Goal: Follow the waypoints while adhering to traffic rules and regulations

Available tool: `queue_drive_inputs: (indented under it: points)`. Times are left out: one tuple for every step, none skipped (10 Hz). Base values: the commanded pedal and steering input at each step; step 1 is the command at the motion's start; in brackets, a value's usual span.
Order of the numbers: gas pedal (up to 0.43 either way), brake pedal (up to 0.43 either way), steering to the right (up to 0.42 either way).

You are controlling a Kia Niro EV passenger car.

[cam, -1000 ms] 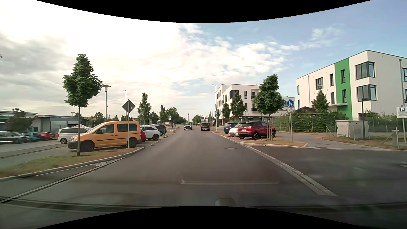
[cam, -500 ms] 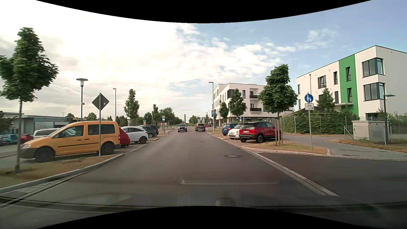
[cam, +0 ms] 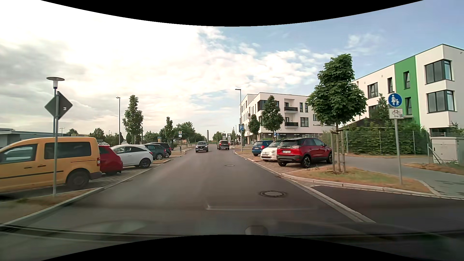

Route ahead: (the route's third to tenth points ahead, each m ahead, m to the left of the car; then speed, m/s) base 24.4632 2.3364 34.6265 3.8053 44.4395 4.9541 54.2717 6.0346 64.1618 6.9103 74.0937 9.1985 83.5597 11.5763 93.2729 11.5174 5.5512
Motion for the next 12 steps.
queue_drive_inputs:
  points:
    - [0.13, 0.0, 0.004]
    - [0.13, 0.0, -0.002]
    - [0.13, 0.0, -0.004]
    - [0.13, 0.0, -0.004]
    - [0.13, 0.0, -0.006]
    - [0.13, 0.0, -0.01]
    - [0.13, 0.0, -0.017]
    - [0.13, 0.0, -0.025]
    - [0.13, 0.0, -0.029]
    - [0.138, 0.0, -0.029]
    - [0.138, 0.0, -0.028]
    - [0.138, 0.0, -0.028]
